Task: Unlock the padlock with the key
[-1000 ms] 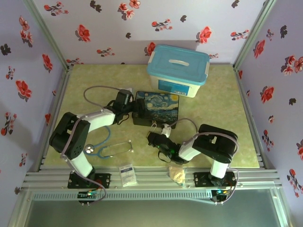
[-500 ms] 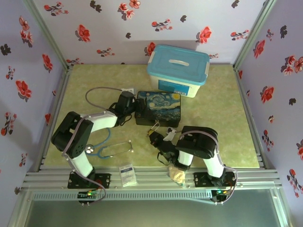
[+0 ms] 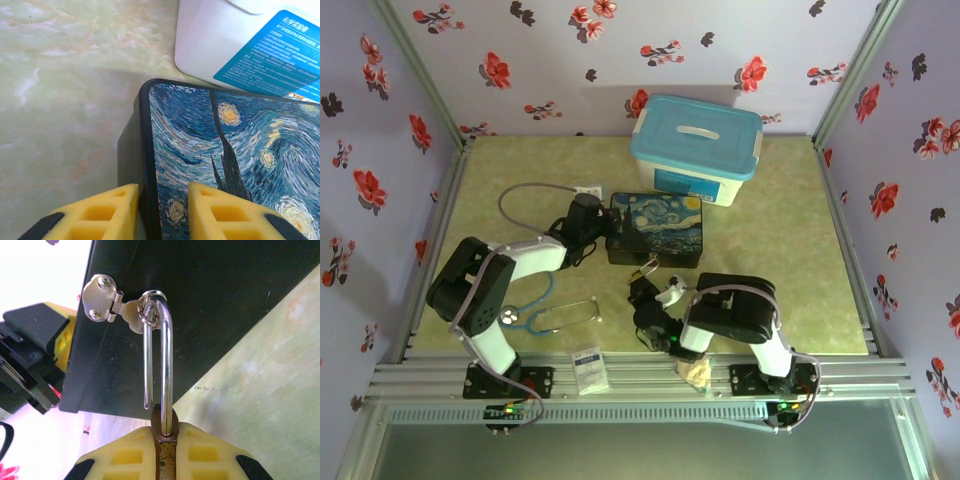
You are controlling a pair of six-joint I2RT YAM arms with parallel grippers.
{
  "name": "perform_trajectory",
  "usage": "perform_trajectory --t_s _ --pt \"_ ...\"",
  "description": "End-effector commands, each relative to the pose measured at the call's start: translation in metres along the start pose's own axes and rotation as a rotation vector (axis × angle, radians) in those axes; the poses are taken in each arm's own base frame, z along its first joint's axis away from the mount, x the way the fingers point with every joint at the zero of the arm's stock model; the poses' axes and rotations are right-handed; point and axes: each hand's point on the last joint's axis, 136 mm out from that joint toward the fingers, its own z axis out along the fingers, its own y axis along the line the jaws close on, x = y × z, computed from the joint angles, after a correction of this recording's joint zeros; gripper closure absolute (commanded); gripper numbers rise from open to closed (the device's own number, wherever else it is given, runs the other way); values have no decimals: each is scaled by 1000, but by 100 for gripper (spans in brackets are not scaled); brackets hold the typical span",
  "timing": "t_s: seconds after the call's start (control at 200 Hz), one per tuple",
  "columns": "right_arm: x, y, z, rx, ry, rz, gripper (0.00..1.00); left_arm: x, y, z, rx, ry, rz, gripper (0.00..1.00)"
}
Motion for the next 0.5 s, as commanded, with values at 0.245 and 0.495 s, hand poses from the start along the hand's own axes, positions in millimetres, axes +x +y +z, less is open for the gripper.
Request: perform_trajectory --t_s 0.245,0.495 --pt "-33 -13 4 14 -202 -71 100 109 64 -1 -191 350 104 74" --pt "-60 -17 -7 41 -279 -111 100 110 69 -2 -213 351 123 77"
